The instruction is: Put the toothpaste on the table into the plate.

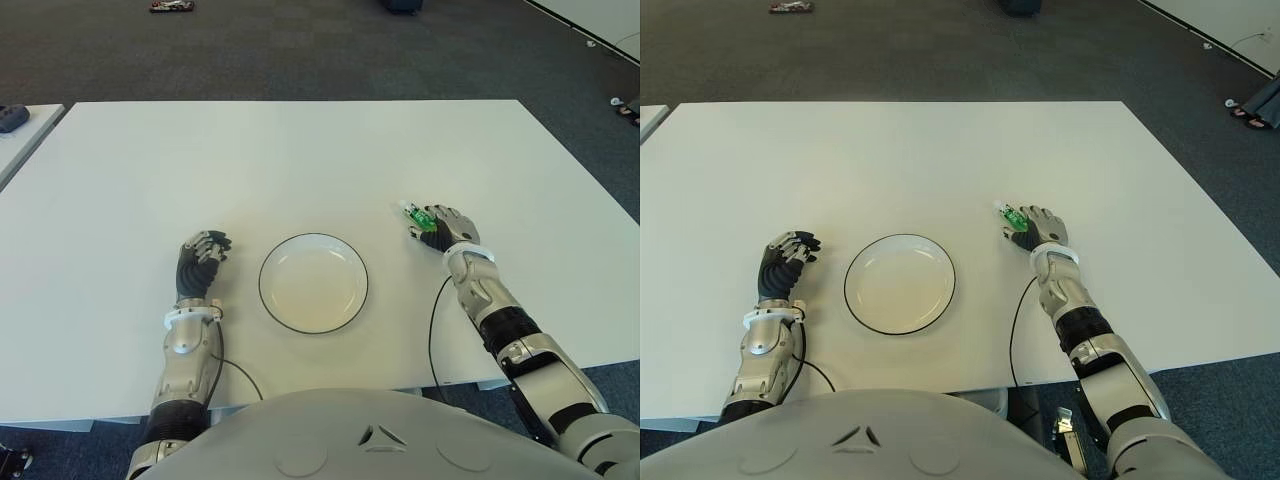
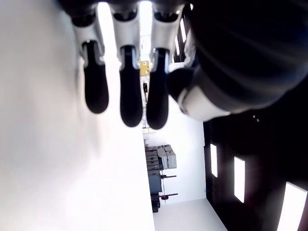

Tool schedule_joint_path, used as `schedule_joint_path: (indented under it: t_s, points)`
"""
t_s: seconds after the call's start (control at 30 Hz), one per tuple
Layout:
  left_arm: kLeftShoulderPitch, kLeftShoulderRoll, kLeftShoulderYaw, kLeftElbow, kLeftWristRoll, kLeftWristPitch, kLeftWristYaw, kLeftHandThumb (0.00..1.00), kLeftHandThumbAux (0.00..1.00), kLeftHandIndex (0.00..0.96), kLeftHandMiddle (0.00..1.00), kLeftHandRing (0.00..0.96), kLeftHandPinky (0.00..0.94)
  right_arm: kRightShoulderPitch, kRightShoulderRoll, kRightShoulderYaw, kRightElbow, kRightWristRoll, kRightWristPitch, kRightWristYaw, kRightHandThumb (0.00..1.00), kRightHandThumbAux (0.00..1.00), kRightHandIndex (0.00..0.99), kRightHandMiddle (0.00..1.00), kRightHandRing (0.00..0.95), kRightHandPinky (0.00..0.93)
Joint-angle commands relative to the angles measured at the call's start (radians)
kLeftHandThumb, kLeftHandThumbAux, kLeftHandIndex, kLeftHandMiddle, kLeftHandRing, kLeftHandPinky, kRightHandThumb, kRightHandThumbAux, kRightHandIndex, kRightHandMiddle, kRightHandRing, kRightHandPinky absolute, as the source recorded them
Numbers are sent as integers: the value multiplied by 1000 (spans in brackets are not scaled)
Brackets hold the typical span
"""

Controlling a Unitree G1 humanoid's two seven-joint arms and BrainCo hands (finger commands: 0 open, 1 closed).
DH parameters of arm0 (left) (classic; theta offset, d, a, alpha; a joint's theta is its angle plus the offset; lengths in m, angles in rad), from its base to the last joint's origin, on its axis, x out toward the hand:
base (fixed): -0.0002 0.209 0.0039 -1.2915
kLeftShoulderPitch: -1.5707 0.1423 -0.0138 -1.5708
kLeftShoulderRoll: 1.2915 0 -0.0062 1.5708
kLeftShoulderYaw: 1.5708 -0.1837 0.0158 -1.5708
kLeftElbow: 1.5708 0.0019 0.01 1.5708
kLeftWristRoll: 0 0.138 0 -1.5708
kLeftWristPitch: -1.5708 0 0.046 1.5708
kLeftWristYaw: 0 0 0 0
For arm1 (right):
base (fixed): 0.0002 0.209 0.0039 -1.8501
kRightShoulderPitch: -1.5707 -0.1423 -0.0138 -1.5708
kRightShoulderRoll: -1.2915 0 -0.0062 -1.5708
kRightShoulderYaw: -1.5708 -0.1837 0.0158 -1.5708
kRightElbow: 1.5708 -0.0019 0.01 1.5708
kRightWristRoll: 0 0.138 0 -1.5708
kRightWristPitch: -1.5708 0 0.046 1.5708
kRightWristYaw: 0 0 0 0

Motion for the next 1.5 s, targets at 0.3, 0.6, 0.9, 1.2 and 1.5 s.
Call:
schedule_joint_path:
  t_s: [0.3, 0.6, 0.9, 1.2, 1.5]
  points:
    - [33, -25, -7, 43, 2, 17, 10, 704, 722, 427, 472, 479, 483, -64, 128, 9, 265, 32, 6, -98, 463, 433, 48, 0, 0, 0]
    - [35, -22, -8, 50, 15, -4, 18, 705, 722, 427, 494, 495, 487, -128, 163, -16, 414, 70, -27, -183, 464, 500, 86, 4, 0, 0]
    - [34, -20, -8, 54, 20, -7, 19, 706, 722, 428, 507, 504, 495, -184, 203, -35, 551, 102, -51, -232, 477, 525, 111, 61, 38, 80]
    - [38, -17, -3, 51, 32, 4, 39, 706, 722, 428, 508, 507, 493, -212, 222, -31, 625, 98, -64, -290, 529, 519, 208, 160, 151, 208]
    - [38, -12, -2, 53, 44, 19, 55, 704, 722, 428, 494, 500, 486, -214, 230, -78, 635, 146, -93, -336, 699, 671, 411, 369, 377, 441]
